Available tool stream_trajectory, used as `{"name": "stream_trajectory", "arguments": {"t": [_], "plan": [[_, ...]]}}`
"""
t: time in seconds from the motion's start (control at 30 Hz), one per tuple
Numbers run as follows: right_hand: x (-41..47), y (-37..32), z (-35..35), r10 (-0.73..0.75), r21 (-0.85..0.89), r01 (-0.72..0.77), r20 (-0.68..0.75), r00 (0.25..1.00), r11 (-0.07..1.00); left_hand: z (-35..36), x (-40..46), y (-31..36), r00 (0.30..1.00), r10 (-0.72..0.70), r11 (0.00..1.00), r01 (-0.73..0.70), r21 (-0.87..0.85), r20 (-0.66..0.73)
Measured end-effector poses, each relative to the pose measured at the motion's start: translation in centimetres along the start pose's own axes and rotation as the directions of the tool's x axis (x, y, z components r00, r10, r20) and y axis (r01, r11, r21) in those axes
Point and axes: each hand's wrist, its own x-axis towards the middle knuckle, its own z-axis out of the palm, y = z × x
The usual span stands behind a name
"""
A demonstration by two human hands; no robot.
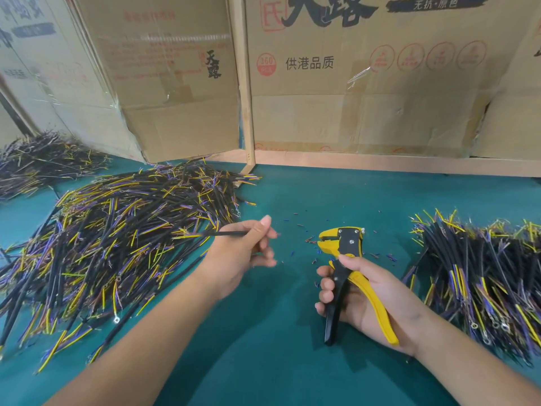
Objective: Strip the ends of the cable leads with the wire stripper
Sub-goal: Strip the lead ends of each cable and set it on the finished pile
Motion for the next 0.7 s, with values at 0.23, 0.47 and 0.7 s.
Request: {"name": "stream_trajectory", "arguments": {"t": [0.23, 0.47, 0.7], "plan": [[1.6, 0.3, -2.0, 0.037, 0.005, -0.037, 0.024, 0.999, 0.999, 0.6, -0.7, 0.8, 0.999, 0.046, 0.891, -0.041, 0.452, 0.001], [1.9, 0.3, -2.2, 0.052, 0.009, -0.052, 0.041, 0.998, 0.999, 0.9, -1.1, 1.9, 0.993, 0.113, 0.993, -0.113, 0.012, 0.031], [1.3, 0.3, -1.6, 0.031, 0.000, -0.031, 0.042, 0.999, 1.000, 0.7, -1.2, 2.1, 0.971, 0.232, 0.971, -0.235, 0.049, 0.061]]}}
